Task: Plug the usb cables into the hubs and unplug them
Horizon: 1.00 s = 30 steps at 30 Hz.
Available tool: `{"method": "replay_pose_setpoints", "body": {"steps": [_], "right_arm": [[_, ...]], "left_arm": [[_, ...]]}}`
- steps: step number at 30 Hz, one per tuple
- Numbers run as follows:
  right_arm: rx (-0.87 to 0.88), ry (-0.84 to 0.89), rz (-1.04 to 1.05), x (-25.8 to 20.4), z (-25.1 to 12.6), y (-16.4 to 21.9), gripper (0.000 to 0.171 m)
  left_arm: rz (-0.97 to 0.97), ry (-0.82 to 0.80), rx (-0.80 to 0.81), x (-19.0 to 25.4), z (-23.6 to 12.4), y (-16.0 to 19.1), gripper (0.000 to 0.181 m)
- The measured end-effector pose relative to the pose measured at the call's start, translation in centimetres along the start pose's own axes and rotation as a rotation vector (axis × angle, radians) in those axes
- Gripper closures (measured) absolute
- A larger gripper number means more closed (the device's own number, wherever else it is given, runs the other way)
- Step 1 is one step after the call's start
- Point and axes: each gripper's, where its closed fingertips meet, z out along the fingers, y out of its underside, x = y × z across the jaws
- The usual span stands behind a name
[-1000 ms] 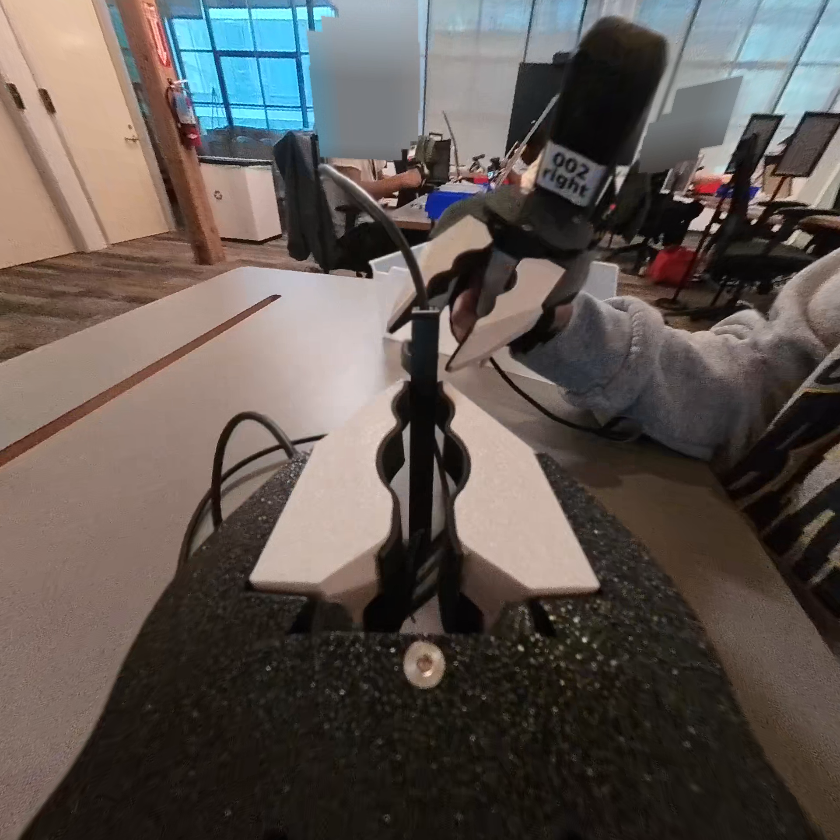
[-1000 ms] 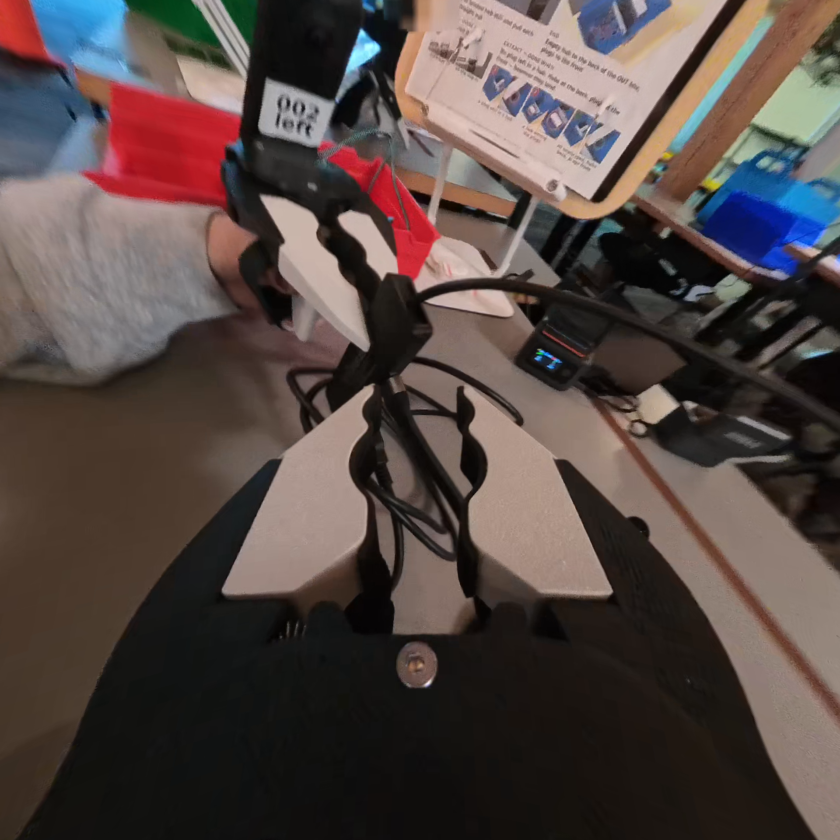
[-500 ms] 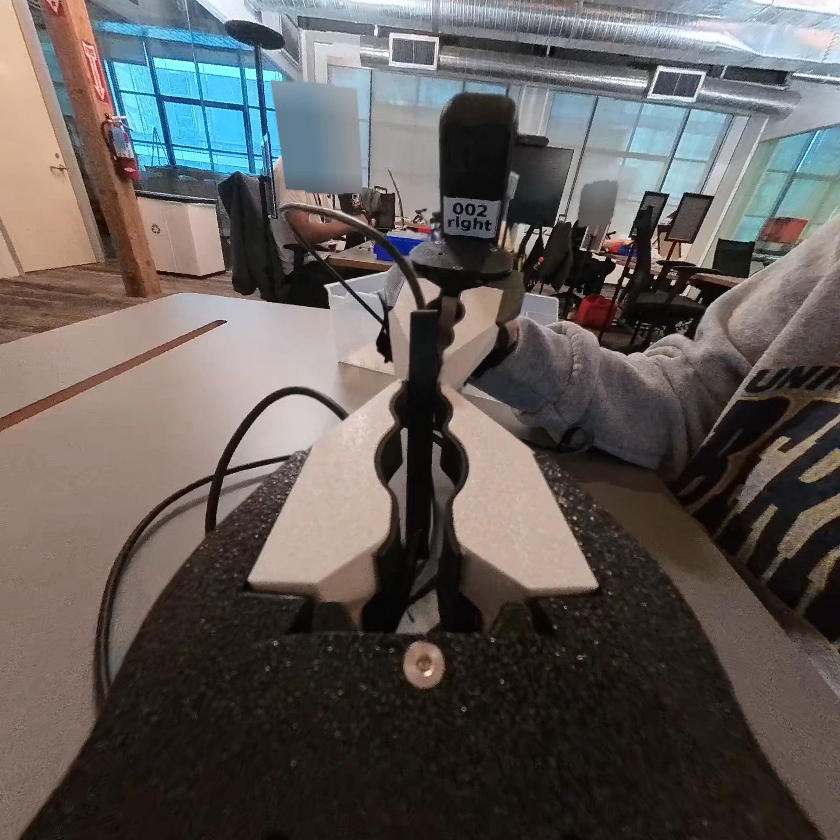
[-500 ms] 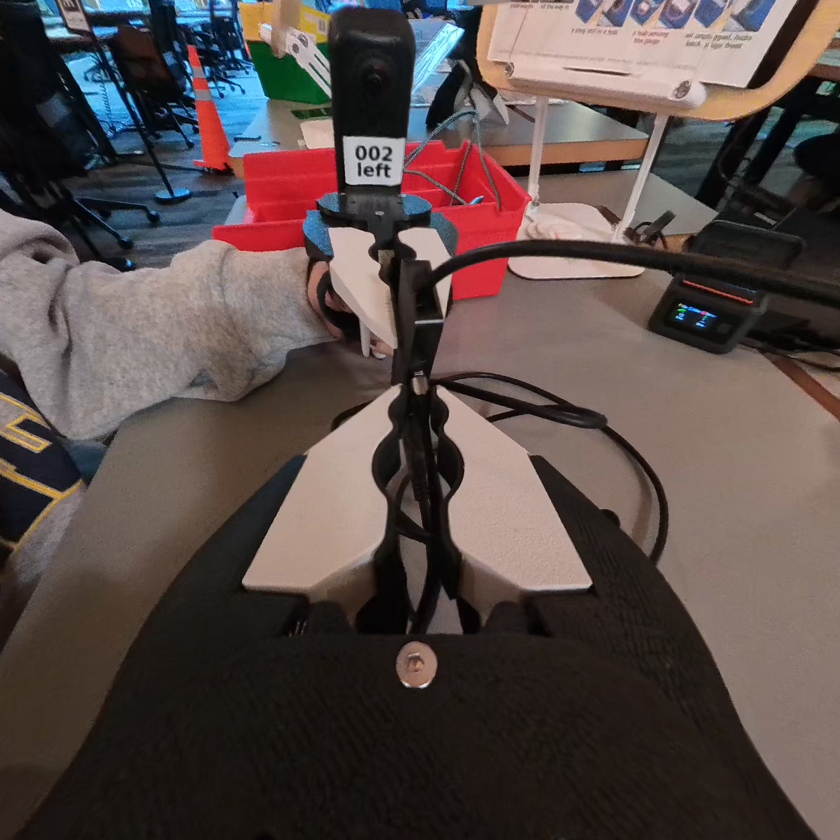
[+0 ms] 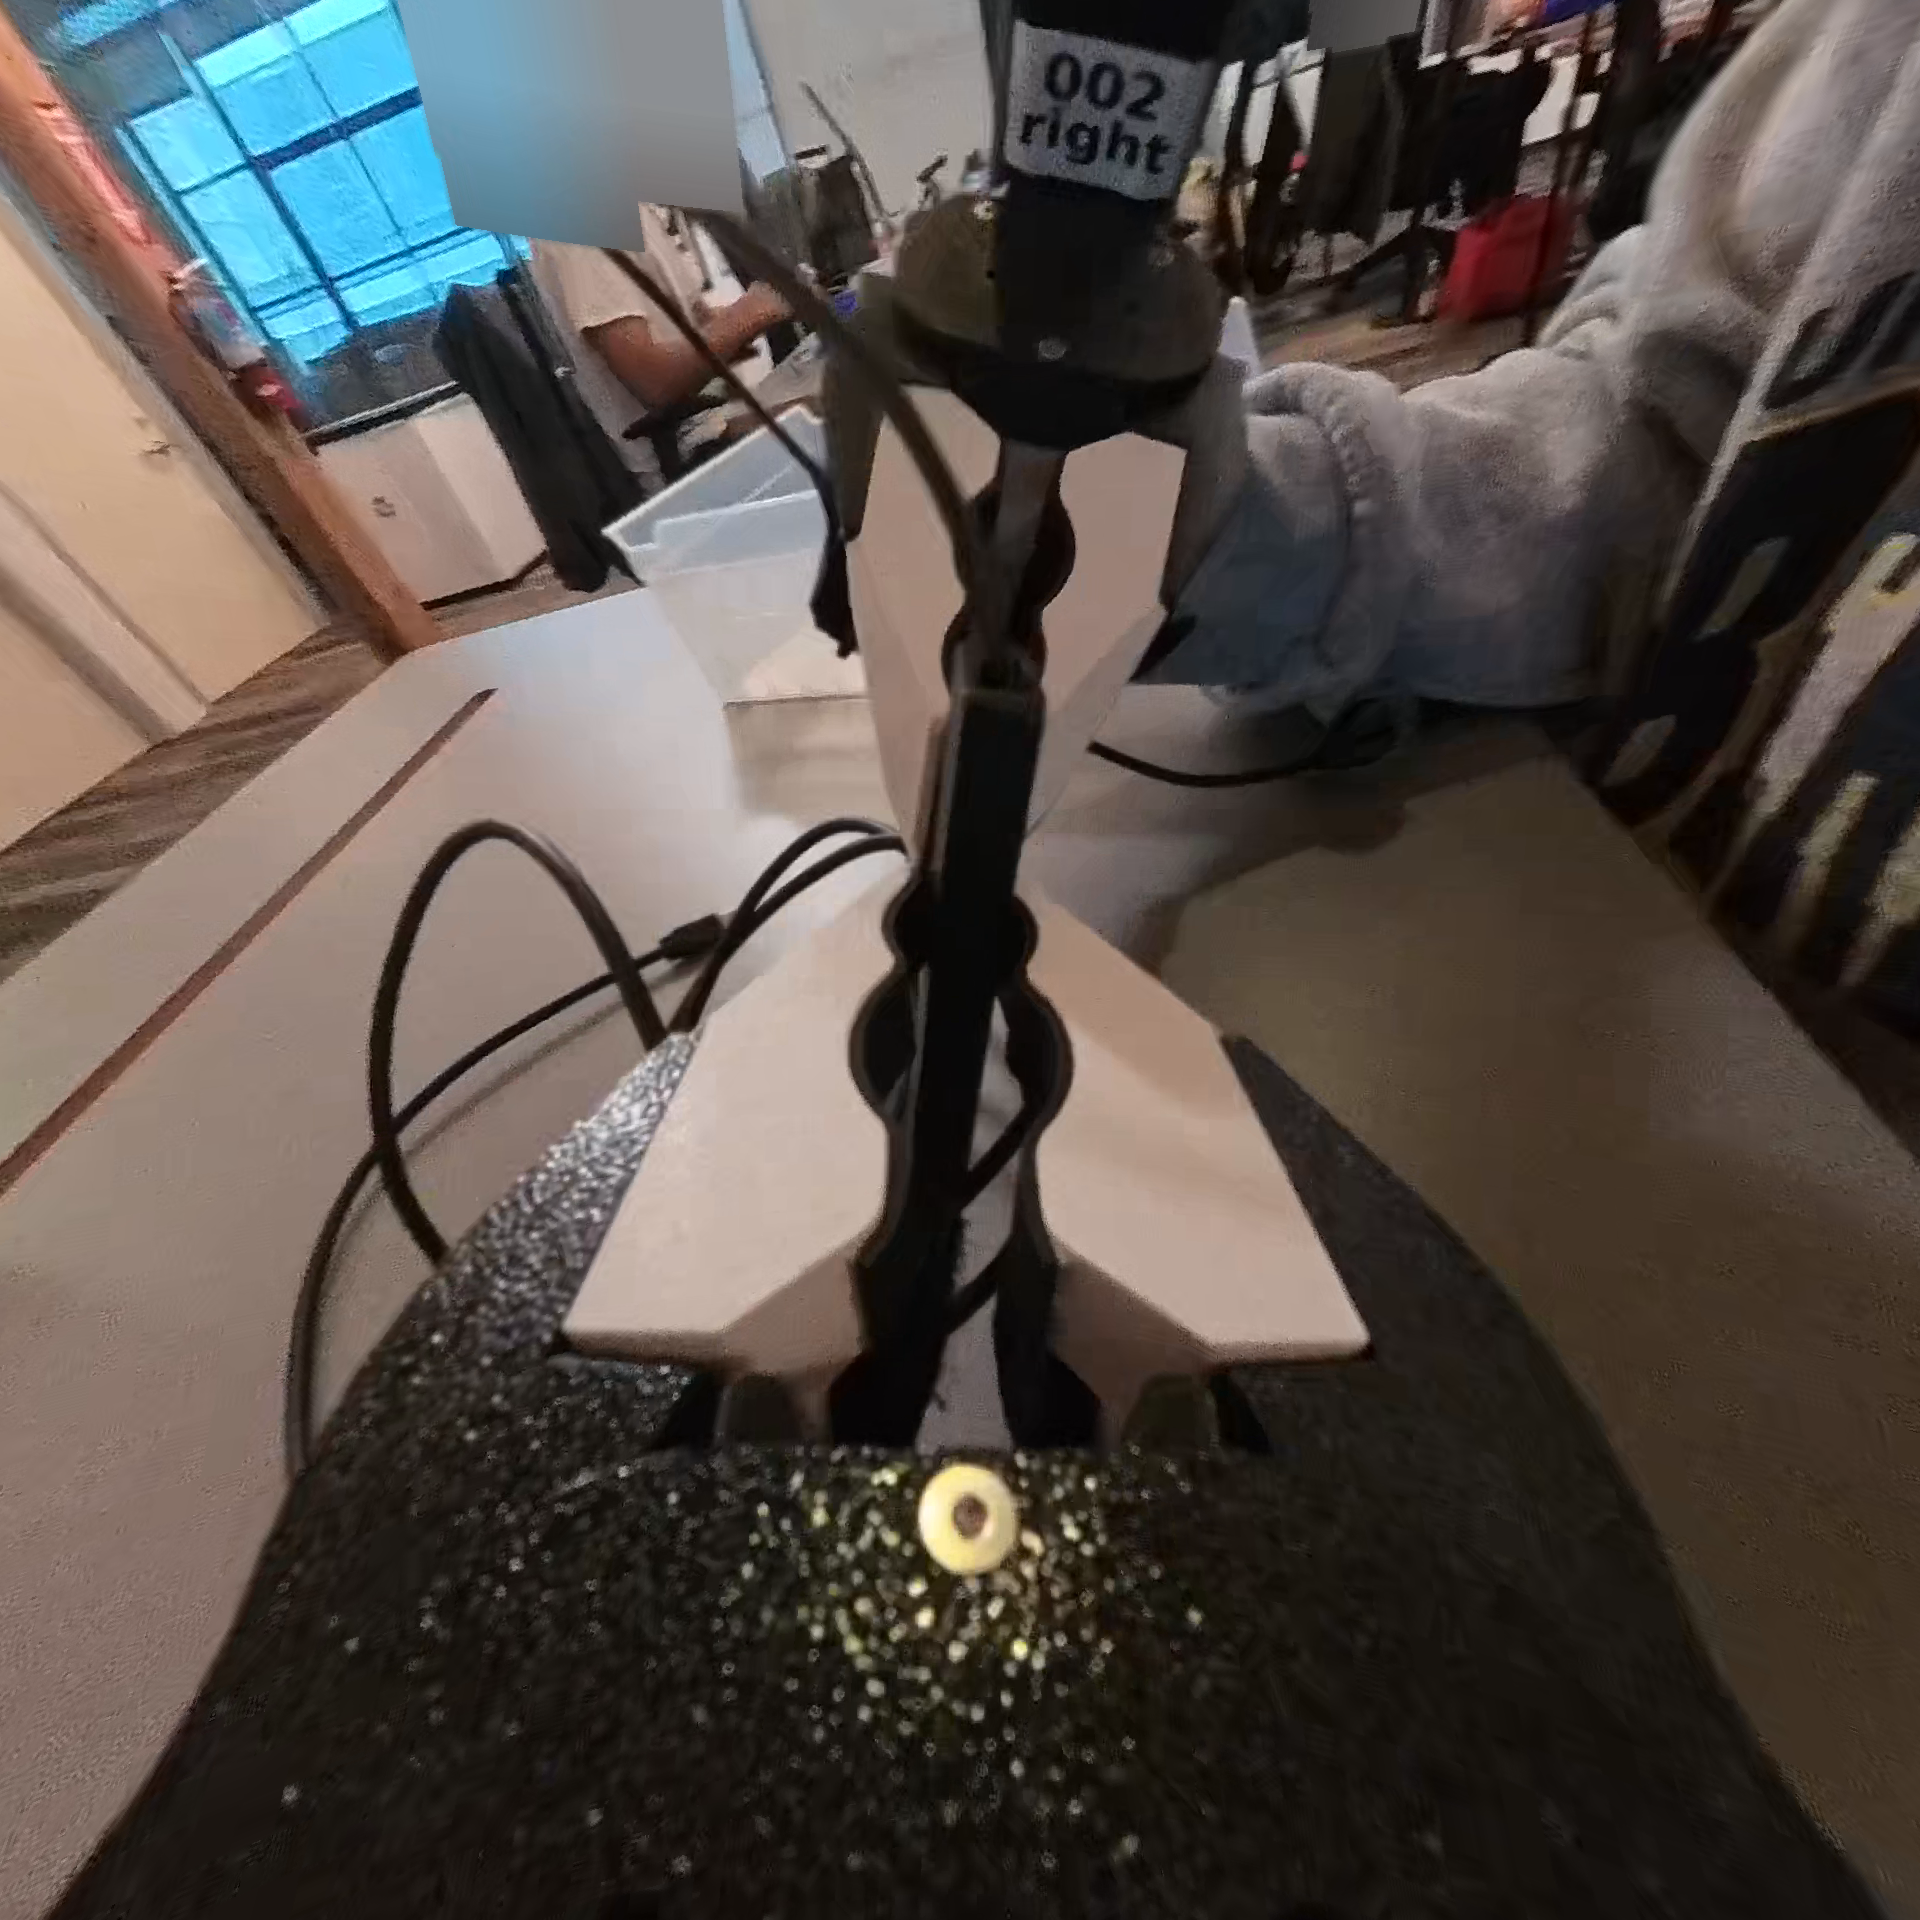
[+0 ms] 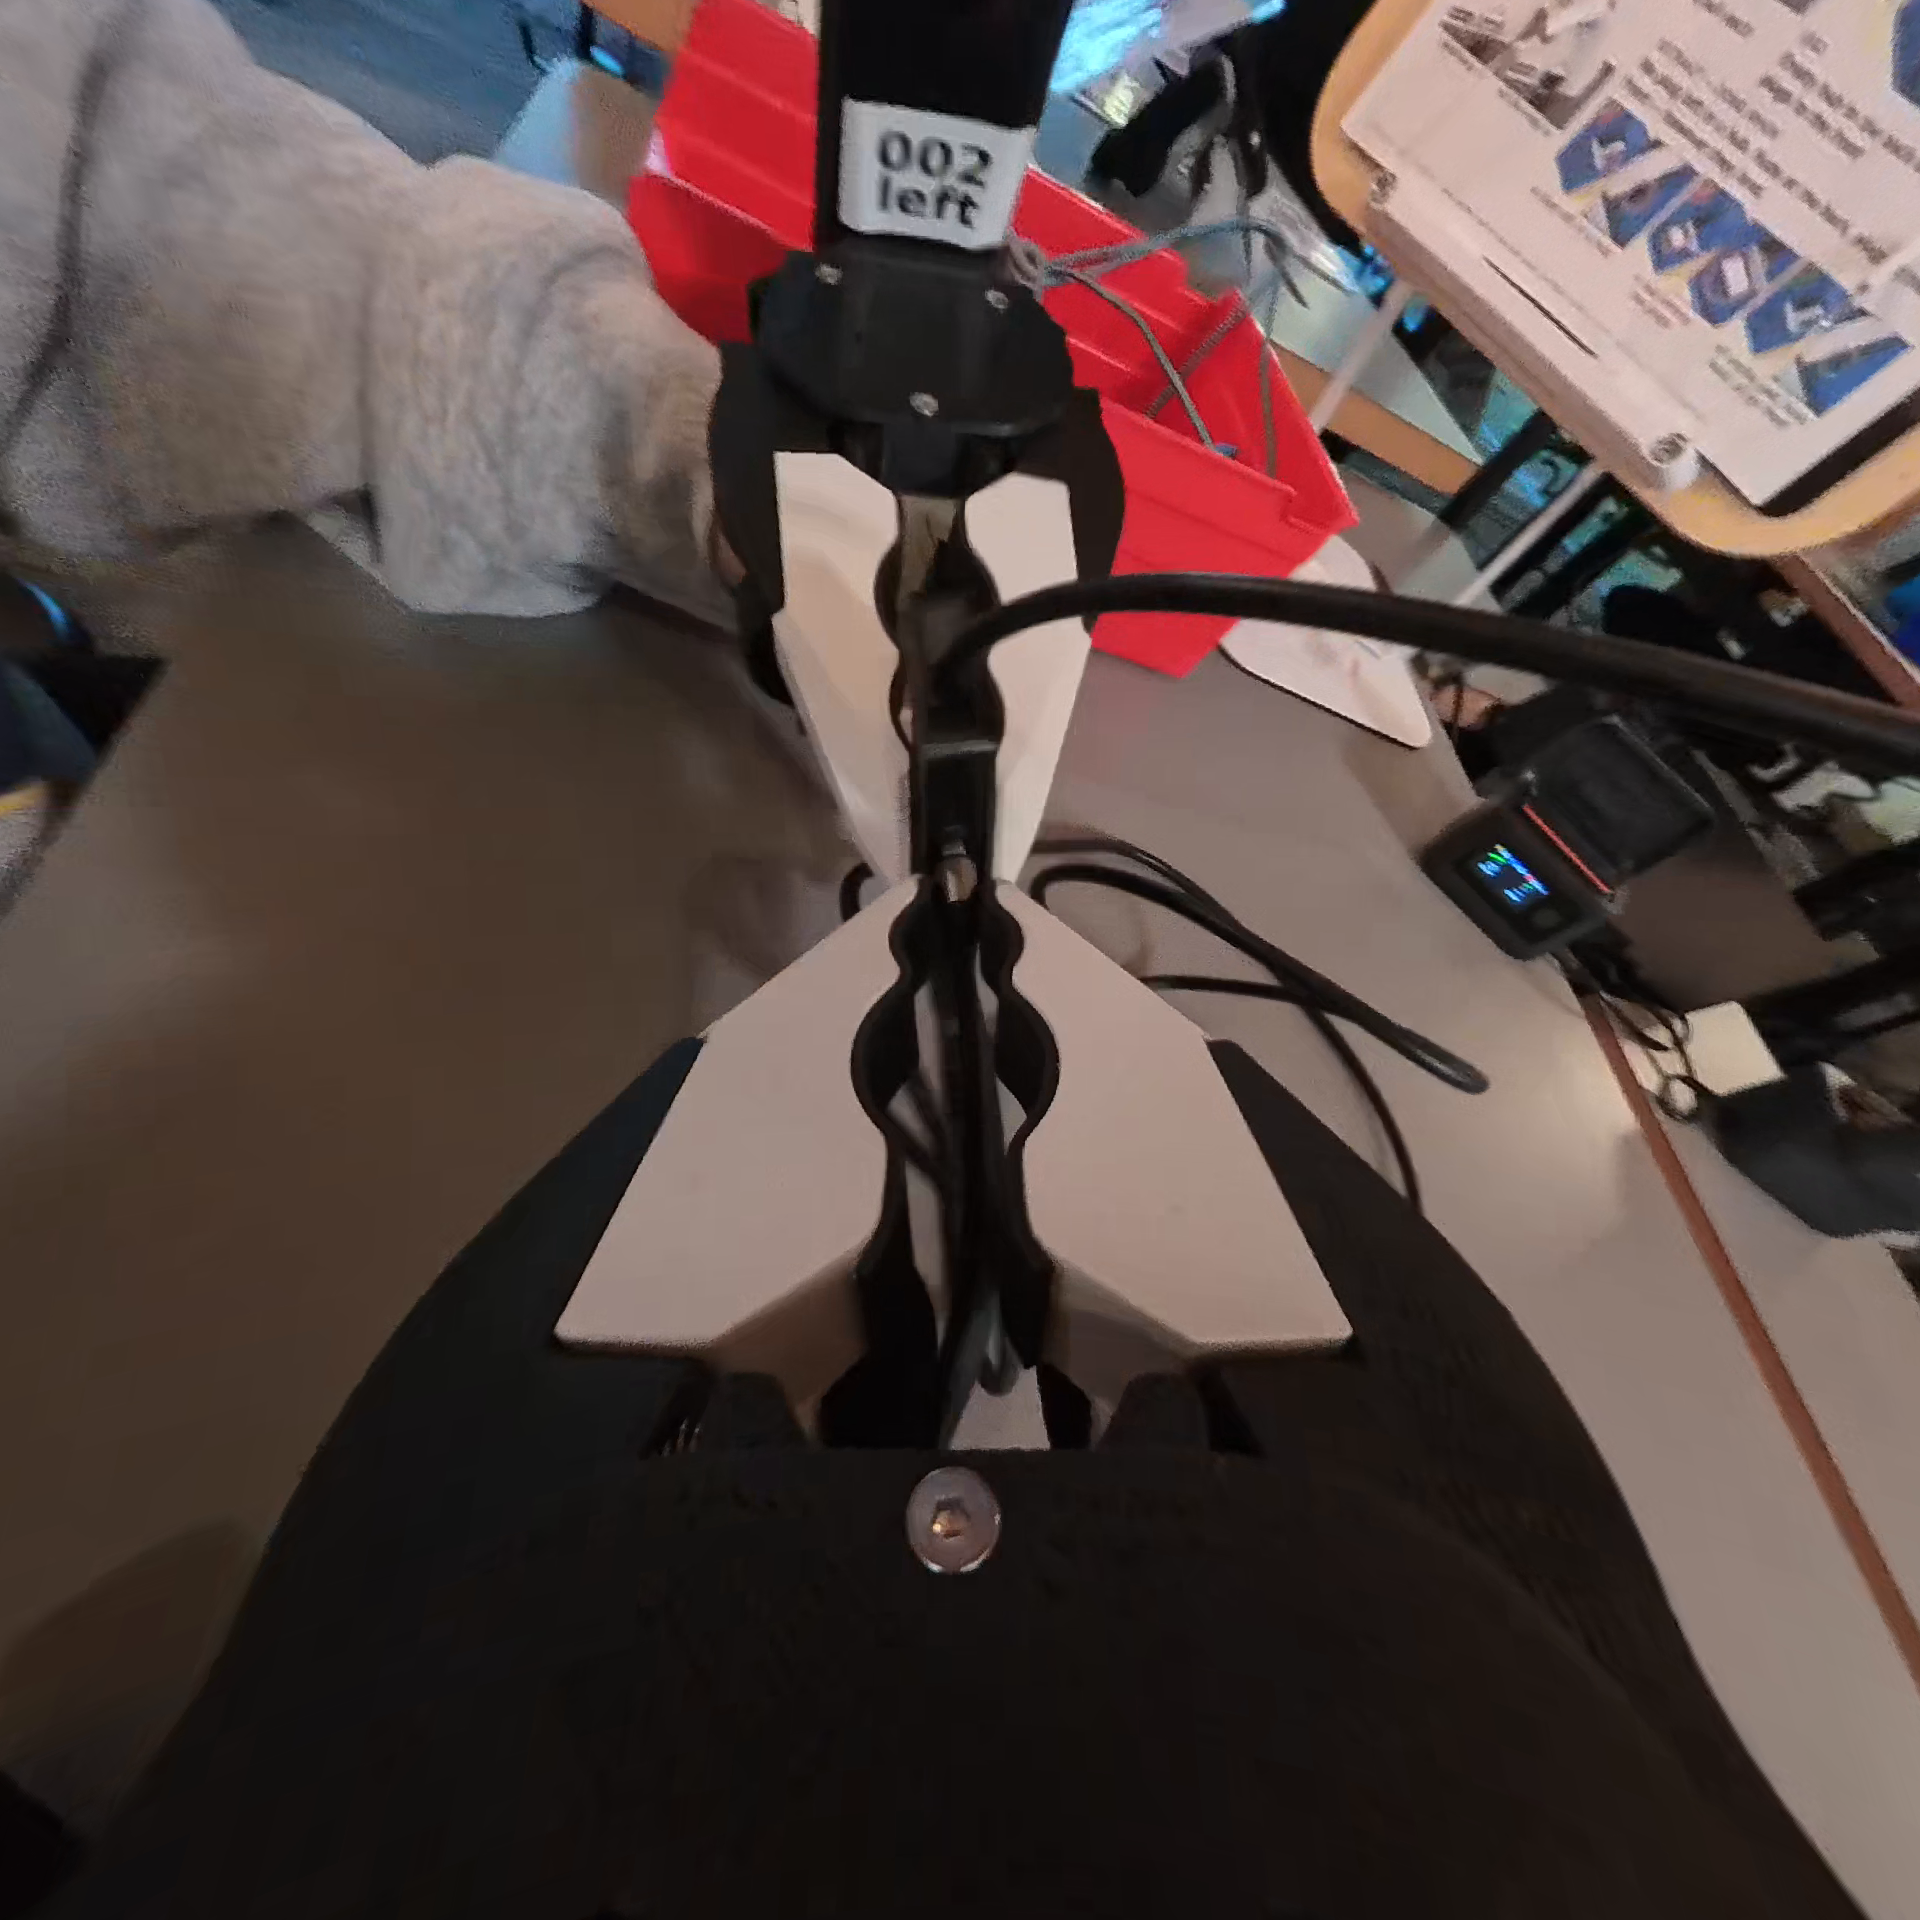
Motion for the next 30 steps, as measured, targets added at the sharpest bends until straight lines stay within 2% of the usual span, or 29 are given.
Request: {"method": "replay_pose_setpoints", "body": {"steps": [2,6,8,9,10,12,14,17,21,26,30], "right_arm": [[0.025,-0.052,0.046,-1.2,0.2,-0.4,0.165],[0.074,-0.114,0.152,-1.4,0.5,-0.5,0.164],[0.005,-0.018,0.15,-0.3,-0.1,0.2,0.166],[-0.074,0.089,0.137,1.2,-1.5,1.4,0.165],[-0.079,0.152,0.153,2.1,-3.1,1.5,0.166],[0.017,0.197,0.255,2.7,-5.3,-0.6,0.165],[0.023,0.286,0.275,3.5,-6.1,-1.8,0.166],[0.116,0.404,0.328,4.8,-7.8,-4.0,0.166],[0.269,0.429,0.448,6.2,-11.2,-7.0,0.166],[0.313,0.493,0.388,8.9,-17.3,-11.9,0.166],[0.218,0.593,0.246,11.0,-22.9,-14.7,0.166]], "left_arm": [[-0.111,0.119,0.052,1.2,-0.5,0.1,0.173],[-0.175,0.156,0.081,1.3,-0.8,0.0,0.172],[-0.2,0.113,0.128,0.3,-2.3,-0.5,0.173],[-0.237,0.076,0.205,-0.9,-3.7,-1.4,0.173],[-0.233,0.061,0.229,-1.3,-4.4,-1.7,0.173],[-0.22,0.043,0.198,-1.4,-3.5,-1.2,0.173],[-0.208,0.034,0.166,-1.2,-2.1,-0.8,0.173],[-0.179,-0.039,0.164,-2.1,-2.2,-0.8,0.173],[-0.144,-0.123,0.162,-2.8,-2.3,-0.7,0.173],[-0.107,-0.152,0.116,-2.7,-1.4,0.0,0.173],[-0.113,-0.163,0.115,-2.9,-1.5,0.0,0.173]]}}
